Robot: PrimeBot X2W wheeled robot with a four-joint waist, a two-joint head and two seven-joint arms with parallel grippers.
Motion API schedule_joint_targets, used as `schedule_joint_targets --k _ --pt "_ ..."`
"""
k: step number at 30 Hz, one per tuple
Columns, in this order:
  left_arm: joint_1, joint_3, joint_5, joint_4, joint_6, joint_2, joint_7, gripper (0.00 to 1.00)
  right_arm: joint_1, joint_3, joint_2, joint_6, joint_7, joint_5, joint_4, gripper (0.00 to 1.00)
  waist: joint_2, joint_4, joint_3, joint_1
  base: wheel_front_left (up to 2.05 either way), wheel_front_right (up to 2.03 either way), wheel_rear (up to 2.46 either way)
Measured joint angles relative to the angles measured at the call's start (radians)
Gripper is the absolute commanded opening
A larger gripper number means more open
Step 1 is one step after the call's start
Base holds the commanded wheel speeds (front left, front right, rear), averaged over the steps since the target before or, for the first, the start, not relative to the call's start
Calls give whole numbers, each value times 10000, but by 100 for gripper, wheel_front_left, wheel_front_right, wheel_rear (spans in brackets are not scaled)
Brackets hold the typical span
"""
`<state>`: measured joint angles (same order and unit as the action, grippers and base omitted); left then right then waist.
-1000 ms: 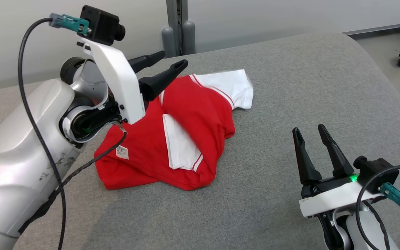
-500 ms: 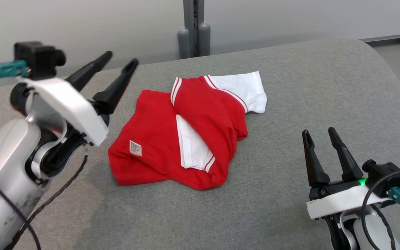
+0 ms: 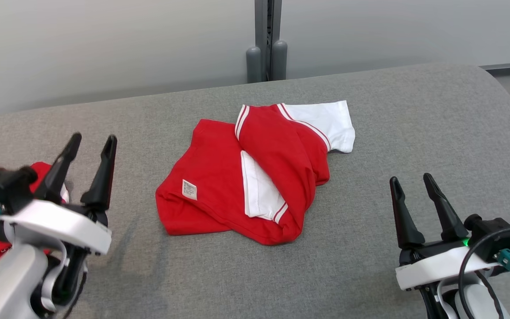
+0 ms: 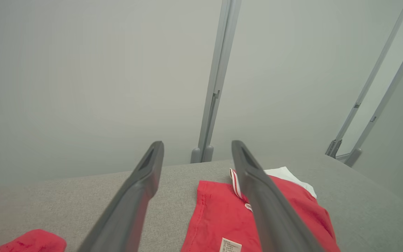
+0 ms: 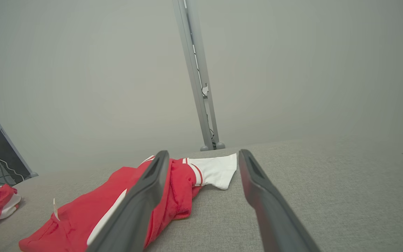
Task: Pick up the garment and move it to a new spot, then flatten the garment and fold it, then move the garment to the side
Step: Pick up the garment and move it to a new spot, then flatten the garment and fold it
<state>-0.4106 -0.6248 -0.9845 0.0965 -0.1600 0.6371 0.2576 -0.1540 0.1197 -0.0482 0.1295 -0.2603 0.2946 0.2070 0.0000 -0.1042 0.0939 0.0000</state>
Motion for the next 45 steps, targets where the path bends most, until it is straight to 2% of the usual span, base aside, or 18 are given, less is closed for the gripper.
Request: schedule_joint_targets --k 3,5,12,15,21,31,45 --pt "543 318 236 -23 -121 -209 29 100 48 -61 -46 0 0 -8 -48 100 0 50 -48 0 0 0 0" --pt "974 934 790 -176 -268 -545 42 100 180 -157 -102 0 0 -10 -104 100 0 131 -82 0 0 0 0" --pt "2920 2932 2708 -533 -378 -2203 65 100 549 -180 -94 0 0 -35 -270 100 0 203 -254 0 0 0 0" --pt "3520 3634 3252 -708 12 -2903 65 100 653 -186 -92 0 0 -23 -301 100 0 203 -292 0 0 0 0" --pt "4070 4516 4263 -640 765 -3737 65 100 821 -213 -115 0 0 -19 -387 100 0 274 -356 0 0 0 0" --pt "4139 5183 5053 -90 1605 -4656 67 100 827 -184 -215 0 0 -10 -410 100 0 446 -473 0 0 0 0" --pt "4066 5785 5553 257 2207 -5170 67 100 725 -163 -211 0 0 42 -345 100 0 466 -317 0 0 0 0"
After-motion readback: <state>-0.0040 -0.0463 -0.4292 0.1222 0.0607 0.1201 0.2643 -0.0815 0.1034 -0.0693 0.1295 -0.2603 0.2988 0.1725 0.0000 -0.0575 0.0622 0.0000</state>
